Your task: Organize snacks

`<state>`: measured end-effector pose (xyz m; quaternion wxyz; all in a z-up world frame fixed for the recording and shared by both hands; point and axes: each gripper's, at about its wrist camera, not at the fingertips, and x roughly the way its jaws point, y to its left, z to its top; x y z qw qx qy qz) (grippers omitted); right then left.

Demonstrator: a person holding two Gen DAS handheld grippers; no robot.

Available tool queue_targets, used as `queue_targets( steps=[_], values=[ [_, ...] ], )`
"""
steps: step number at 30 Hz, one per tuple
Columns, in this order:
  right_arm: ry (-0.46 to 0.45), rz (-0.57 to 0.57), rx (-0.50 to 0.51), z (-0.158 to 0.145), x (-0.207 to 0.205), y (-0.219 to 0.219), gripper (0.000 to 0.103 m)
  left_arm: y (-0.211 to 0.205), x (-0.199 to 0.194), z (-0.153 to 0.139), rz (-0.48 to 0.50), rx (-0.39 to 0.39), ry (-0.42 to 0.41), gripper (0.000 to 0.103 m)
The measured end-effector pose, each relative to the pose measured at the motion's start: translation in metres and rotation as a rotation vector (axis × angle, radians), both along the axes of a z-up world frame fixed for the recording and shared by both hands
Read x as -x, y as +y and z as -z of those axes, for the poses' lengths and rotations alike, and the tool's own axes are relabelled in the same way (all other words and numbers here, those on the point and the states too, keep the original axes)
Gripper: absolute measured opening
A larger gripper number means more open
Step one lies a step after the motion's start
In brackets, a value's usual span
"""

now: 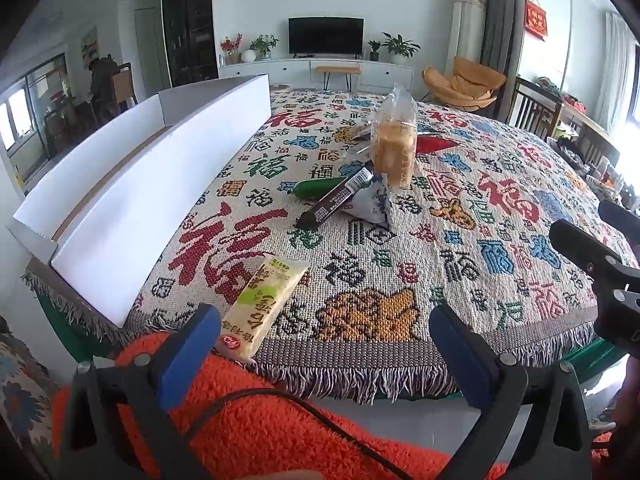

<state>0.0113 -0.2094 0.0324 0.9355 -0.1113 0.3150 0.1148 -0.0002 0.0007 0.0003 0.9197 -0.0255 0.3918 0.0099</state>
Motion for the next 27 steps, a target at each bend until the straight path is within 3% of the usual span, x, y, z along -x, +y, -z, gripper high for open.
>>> queue_targets(
  steps=[5, 6, 27],
  values=[
    [0.010, -0.012, 0.004, 0.001, 0.000, 0.005, 0.093, 0.009, 0.000, 0.000, -0.016, 0.022, -0.014, 0.103],
    [0.011, -0.016, 0.004, 0.001, 0.000, 0.006, 0.093, 0.002, 0.000, 0.005, 0.000, -0.012, 0.010, 0.103],
    [-0.002, -0.014, 0.053, 0.007, -0.004, 0.019, 0.093, 0.001, -0.002, 0.008, 0.019, -0.018, 0.015, 0.103]
  ],
)
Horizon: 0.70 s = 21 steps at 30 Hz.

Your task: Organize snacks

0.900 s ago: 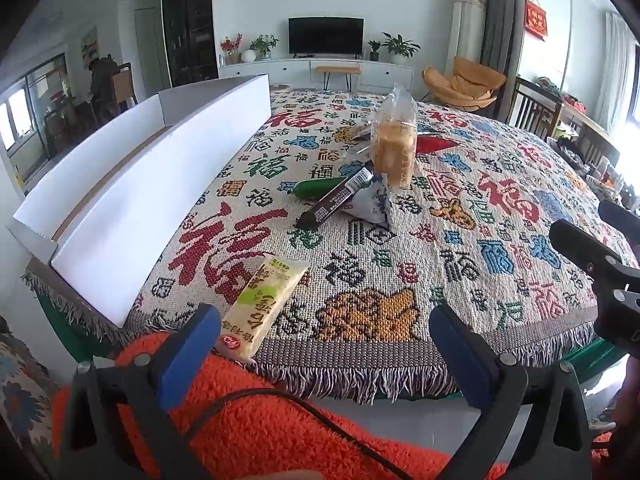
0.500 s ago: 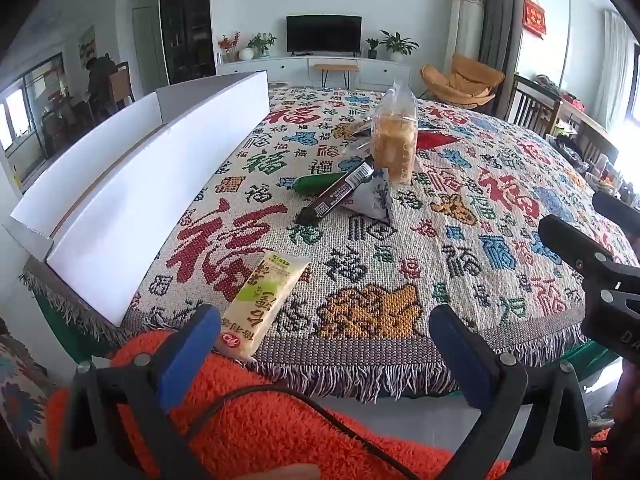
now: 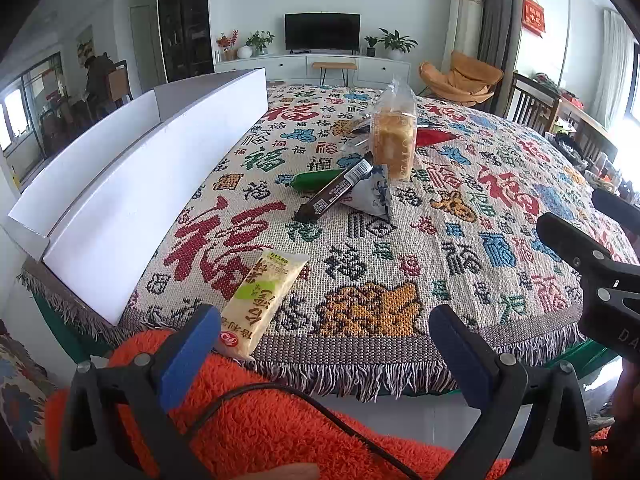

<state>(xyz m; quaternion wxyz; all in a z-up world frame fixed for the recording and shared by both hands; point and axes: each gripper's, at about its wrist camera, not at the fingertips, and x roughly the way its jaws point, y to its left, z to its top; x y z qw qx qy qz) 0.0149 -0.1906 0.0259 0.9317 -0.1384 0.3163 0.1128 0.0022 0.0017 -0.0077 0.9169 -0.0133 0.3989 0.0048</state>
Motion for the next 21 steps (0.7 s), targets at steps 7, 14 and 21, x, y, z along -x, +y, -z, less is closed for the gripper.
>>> queue_targets(
  steps=[7, 14, 21],
  values=[
    [0.005, 0.001, 0.000, 0.0004, 0.0004, 0.0004, 0.093, 0.0003, -0.0002, 0.0002, -0.001, 0.002, 0.000, 0.103],
    [0.005, 0.001, -0.001, 0.0007, 0.0002, 0.0003, 0.093, 0.0005, -0.0004, 0.0003, 0.000, 0.002, 0.001, 0.103],
    [0.008, -0.004, 0.002, 0.0012, 0.0007, 0.0015, 0.093, 0.0002, -0.0002, 0.0003, -0.001, 0.003, 0.001, 0.103]
  ],
)
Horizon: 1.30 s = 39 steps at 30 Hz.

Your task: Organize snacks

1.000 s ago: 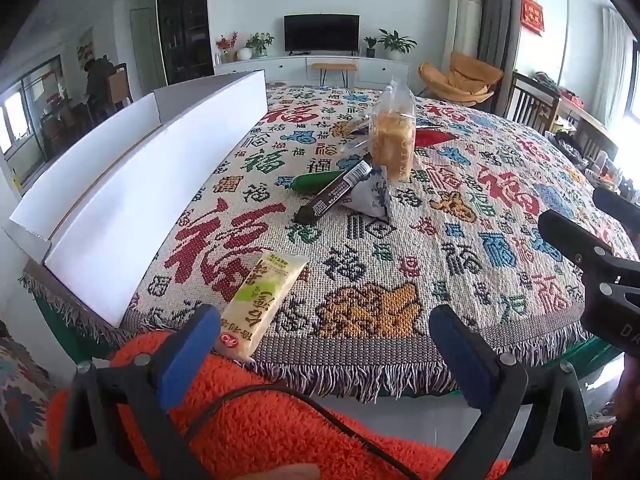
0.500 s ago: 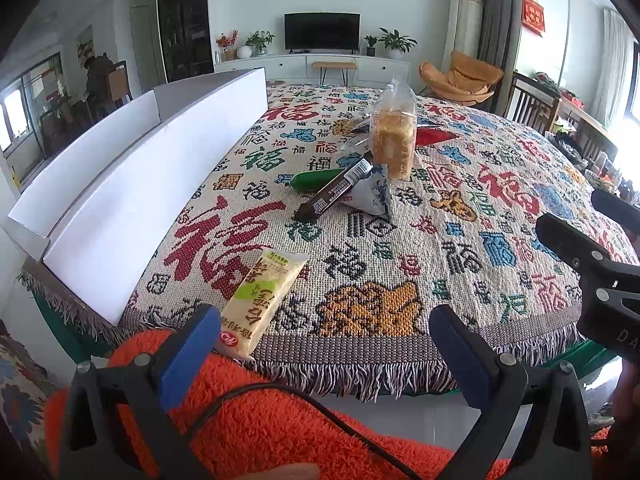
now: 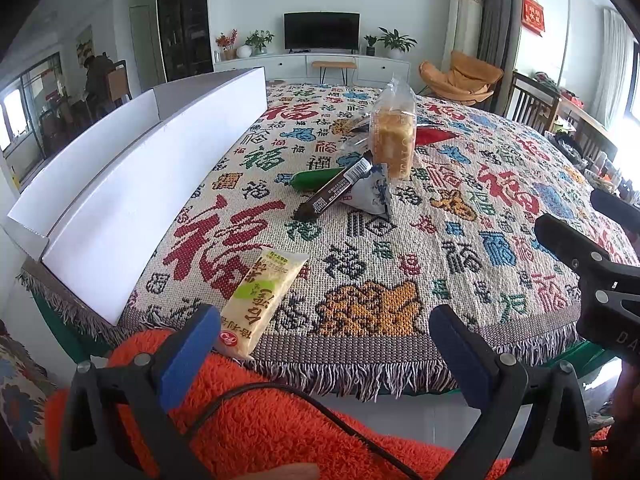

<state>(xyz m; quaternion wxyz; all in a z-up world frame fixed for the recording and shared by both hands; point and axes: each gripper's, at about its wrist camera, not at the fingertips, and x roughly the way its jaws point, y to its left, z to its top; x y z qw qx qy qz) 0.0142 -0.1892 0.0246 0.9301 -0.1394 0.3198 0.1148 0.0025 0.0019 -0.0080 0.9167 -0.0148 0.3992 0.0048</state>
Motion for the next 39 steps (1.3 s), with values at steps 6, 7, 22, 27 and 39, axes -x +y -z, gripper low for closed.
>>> queue_targets(
  steps=[6, 7, 22, 27, 39],
  values=[
    [0.000, 0.000, 0.000, 0.0001, -0.0002, 0.0002, 0.093, -0.0001, -0.0001, 0.0000, 0.000, -0.001, 0.001, 0.103],
    [0.001, 0.000, 0.000, 0.0002, -0.0004, 0.0002, 0.093, 0.0000, -0.0001, -0.0001, 0.000, -0.001, 0.001, 0.103],
    [0.008, 0.002, 0.000, 0.0006, -0.0010, 0.0001, 0.093, 0.0004, -0.0004, 0.0000, 0.000, 0.001, 0.002, 0.103],
    [0.008, 0.002, 0.000, 0.0007, -0.0010, 0.0000, 0.093, 0.0002, -0.0004, -0.0001, 0.000, 0.000, 0.002, 0.103],
    [0.008, 0.002, 0.000, 0.0007, -0.0010, 0.0001, 0.093, 0.0006, -0.0007, 0.0000, 0.000, 0.001, 0.002, 0.103]
  ],
)
